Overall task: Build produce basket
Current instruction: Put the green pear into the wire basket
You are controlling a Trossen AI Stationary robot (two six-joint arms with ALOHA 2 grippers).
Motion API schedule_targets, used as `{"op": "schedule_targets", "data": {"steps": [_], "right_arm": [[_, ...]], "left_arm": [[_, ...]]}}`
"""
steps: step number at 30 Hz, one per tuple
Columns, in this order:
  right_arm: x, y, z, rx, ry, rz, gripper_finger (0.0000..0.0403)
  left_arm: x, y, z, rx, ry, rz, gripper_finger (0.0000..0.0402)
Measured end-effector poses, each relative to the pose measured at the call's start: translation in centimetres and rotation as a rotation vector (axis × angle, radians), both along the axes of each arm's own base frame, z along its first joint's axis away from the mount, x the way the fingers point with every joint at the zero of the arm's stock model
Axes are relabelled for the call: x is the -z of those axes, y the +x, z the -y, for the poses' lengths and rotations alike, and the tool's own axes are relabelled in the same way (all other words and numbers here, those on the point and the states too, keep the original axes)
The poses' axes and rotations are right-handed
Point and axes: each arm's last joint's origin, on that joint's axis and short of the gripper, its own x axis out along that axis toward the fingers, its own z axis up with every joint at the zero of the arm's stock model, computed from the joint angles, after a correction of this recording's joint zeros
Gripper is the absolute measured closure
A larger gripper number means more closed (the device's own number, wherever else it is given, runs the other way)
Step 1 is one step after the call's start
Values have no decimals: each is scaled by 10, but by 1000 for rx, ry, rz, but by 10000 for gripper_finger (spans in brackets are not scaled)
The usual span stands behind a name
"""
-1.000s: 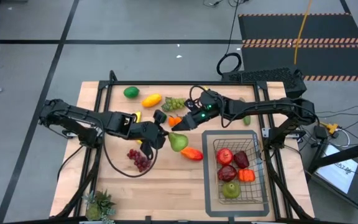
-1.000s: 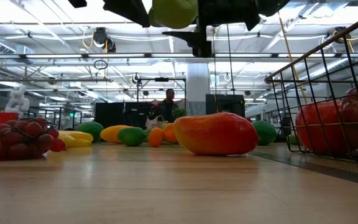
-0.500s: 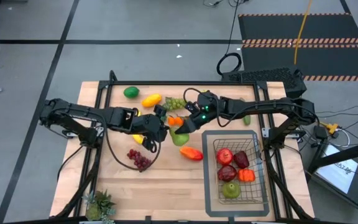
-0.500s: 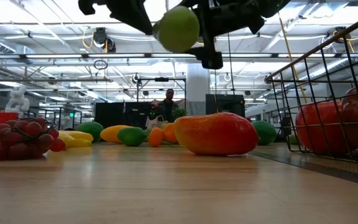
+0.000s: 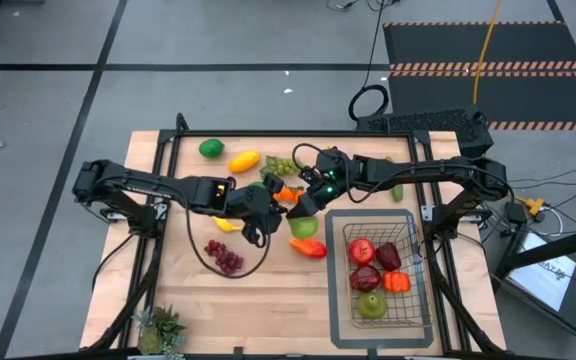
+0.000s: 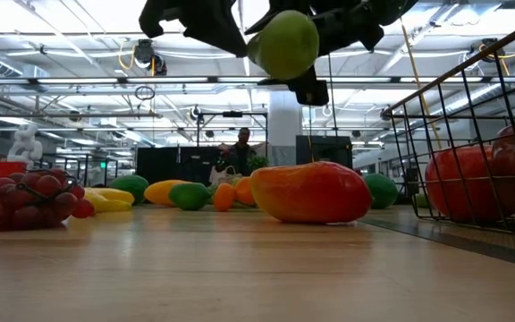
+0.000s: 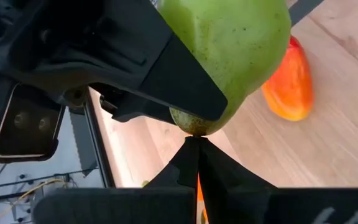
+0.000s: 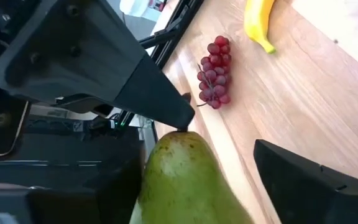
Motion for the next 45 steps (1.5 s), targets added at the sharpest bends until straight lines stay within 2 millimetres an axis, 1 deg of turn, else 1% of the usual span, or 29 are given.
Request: {"op": "schedule_targets", "data": {"steps": [3, 11, 14, 17, 20, 22, 24, 27, 30, 33, 36, 39, 42, 45], "right_arm": [[0, 0, 0, 1, 1, -1, 141], [0, 0, 0, 0, -10, -2, 241], [0, 0, 0, -1, -16, 4, 263], [0, 0, 0, -1, -16, 3, 265], [0, 0, 0, 1, -12, 2, 259], [0, 0, 0, 2, -11, 1, 258], [0, 0, 0, 2, -11, 0, 260], [0, 0, 0, 2, -10, 0, 261], [0, 0, 0, 1, -9, -1, 258], [1, 0, 0, -2, -9, -5, 258], [1, -1, 0, -7, -4, -8, 259], [0, -1, -1, -50, 29, -4, 258], [-2, -3, -2, -87, 76, -5, 256], [-9, -6, -4, -119, 109, 18, 257]], "left_arm": [[0, 0, 0, -5, -5, 8, 398], [-2, 2, 1, -6, -9, 37, 399], [-3, 3, 1, -6, -11, 46, 399], [-4, 4, 1, -6, -13, 62, 396], [-5, 4, 1, -12, -21, 75, 399], [-5, 5, 1, -30, -41, 81, 399], [-5, 4, 1, -62, -79, 87, 390], [-5, 4, 1, -114, -138, 101, 356], [-7, 3, 1, -174, -187, 123, 303], [-14, -2, 1, -267, -250, 178, 249], [-26, -13, 3, -328, -325, 225, 207], [-40, -26, 1, -384, -409, 275, 184], [-49, -43, -1, -459, -497, 285, 180], [-54, -60, -6, -550, -569, 268, 189]]}}
